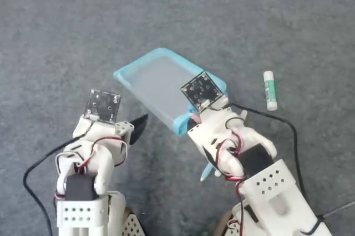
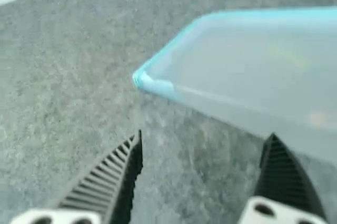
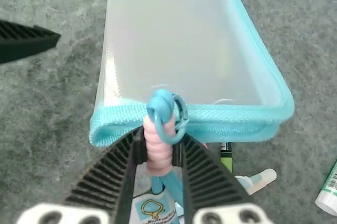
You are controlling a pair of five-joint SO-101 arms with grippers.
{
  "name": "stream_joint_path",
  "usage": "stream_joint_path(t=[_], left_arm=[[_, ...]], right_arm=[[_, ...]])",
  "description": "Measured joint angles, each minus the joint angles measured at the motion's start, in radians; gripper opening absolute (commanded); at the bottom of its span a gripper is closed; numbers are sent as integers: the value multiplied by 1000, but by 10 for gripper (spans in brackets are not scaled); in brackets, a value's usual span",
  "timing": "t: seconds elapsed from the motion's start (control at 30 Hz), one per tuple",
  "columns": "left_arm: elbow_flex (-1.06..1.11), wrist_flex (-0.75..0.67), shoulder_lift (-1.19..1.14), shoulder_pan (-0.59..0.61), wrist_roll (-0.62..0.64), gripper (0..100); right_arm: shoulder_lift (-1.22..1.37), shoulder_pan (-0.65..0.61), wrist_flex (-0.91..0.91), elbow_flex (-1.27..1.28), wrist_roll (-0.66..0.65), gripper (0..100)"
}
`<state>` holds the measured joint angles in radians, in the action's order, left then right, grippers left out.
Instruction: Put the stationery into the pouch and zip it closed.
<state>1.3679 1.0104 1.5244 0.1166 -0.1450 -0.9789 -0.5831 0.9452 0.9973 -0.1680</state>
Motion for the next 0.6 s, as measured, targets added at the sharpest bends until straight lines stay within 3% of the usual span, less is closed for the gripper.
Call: stream_joint_path(t=[0.6], left_arm=[[31,112,275,-64,-55,338]], right_arm=[[8,-115,75,-109,-18,6]])
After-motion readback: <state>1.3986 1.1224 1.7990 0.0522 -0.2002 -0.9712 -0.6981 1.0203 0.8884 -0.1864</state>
